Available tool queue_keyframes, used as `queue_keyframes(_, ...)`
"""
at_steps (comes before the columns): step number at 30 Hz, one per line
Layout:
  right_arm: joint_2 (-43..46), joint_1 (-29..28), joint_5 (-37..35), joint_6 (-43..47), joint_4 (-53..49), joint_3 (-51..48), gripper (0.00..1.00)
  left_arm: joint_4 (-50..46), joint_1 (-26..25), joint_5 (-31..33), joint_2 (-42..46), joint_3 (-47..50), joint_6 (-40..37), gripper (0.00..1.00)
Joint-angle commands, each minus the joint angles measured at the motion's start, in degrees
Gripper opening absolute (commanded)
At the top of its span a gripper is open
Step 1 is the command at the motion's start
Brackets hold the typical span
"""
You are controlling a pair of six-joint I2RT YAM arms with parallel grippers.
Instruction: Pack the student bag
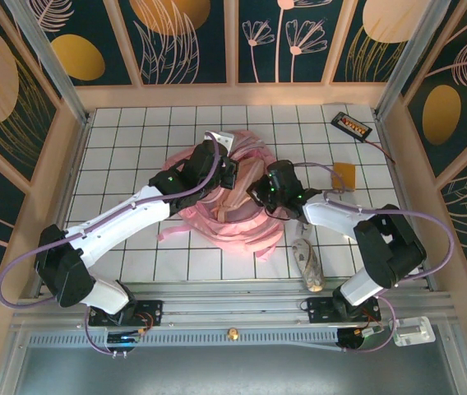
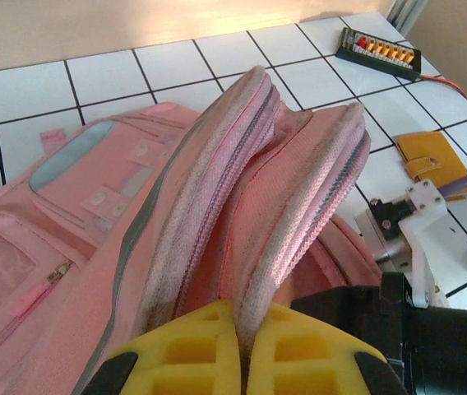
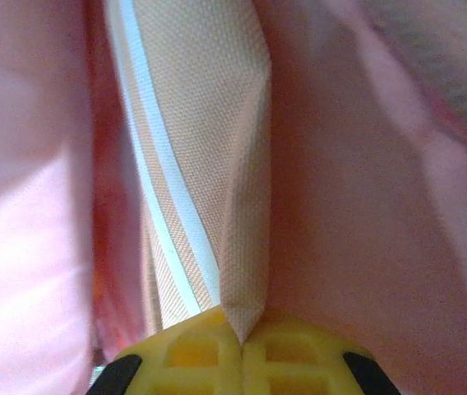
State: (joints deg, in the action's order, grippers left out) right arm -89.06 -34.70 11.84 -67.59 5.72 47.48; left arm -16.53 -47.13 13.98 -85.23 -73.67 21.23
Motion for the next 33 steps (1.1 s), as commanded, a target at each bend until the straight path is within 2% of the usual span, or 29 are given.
queue_keyframes(1,-0.70,0.83,-1.56,1.76,-5.79,-0.35,0.00,7.74,0.05,-0.37,2.41,-0.06,-0.19,0.00)
queue_keyframes(13,-14.38,0.14,1.85,-2.21,3.88,11.28,0.00,8.87,0.08,-3.58,1.32,0.28,0.00,0.00)
queue_keyframes(17,-18.51,-0.60,1.65,-1.13,3.85,16.85,0.00,8.89,0.06,-3.72,0.99,0.19,-0.44,0.00)
queue_keyframes(21,-19.79,-0.32,3.04,0.89,3.04,18.11,0.00,8.73,0.05,-2.48,0.90,0.30,-0.87,0.00)
queue_keyframes(22,-19.68,-0.16,3.47,1.68,2.98,17.81,0.07,8.63,0.04,-2.11,0.85,0.28,-0.96,0.00)
queue_keyframes(25,-17.91,0.75,5.39,4.73,2.47,16.35,0.44,7.85,0.11,-0.19,0.60,0.28,-0.41,0.00)
queue_keyframes(27,-16.12,1.11,5.83,7.92,0.31,16.06,0.62,7.72,0.13,0.16,0.36,0.36,-0.17,0.00)
queue_keyframes(29,-14.19,1.05,5.52,11.38,-1.74,15.97,0.67,7.58,0.15,0.55,0.17,0.37,0.18,0.00)
queue_keyframes(33,-8.60,0.94,4.40,16.10,-4.15,13.98,0.68,5.84,0.35,3.17,-0.02,0.24,0.99,0.00)
